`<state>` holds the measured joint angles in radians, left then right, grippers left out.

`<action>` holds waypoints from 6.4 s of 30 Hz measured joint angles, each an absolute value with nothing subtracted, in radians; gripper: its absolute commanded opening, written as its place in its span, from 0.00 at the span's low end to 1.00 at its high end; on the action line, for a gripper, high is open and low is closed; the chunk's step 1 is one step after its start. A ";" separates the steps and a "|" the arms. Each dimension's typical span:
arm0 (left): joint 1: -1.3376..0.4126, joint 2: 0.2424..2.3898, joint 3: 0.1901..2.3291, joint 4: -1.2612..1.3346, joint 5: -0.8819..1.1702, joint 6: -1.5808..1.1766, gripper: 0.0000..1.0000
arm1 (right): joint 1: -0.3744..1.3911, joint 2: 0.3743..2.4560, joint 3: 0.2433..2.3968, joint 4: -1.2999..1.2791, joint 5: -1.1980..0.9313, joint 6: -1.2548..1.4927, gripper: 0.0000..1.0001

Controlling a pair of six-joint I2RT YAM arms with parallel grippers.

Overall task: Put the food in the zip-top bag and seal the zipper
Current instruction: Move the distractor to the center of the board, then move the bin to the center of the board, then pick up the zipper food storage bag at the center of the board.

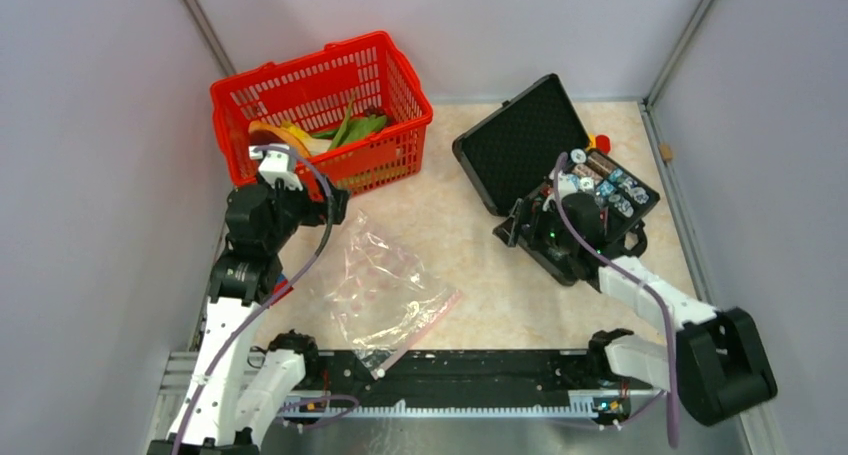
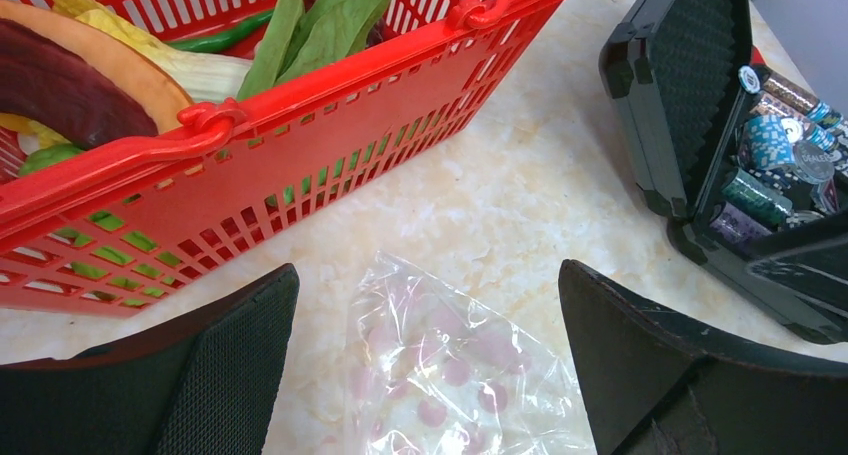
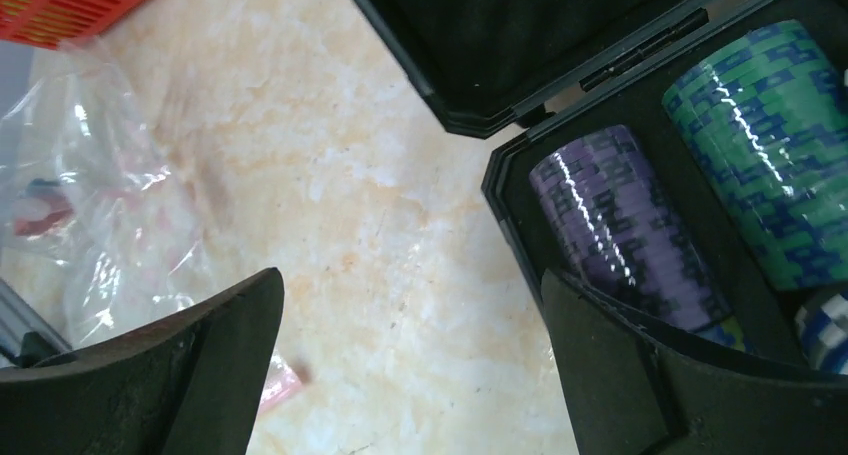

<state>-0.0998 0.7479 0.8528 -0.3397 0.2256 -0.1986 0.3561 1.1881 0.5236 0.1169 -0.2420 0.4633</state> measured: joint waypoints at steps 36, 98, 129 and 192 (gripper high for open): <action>-0.088 1.378 1.311 -0.493 0.101 0.060 0.99 | 0.263 1.295 0.445 0.315 -0.391 0.526 0.98; -0.441 0.915 1.090 -0.432 0.484 -0.160 0.99 | 0.820 0.837 0.236 0.110 0.104 0.852 0.00; -0.538 0.578 0.957 -0.353 -0.212 -0.270 0.99 | 1.160 1.101 0.469 0.026 -0.095 0.030 0.44; -0.538 0.568 0.921 -0.427 -0.381 -0.290 0.99 | 1.229 1.388 0.330 0.623 -0.062 -0.286 0.00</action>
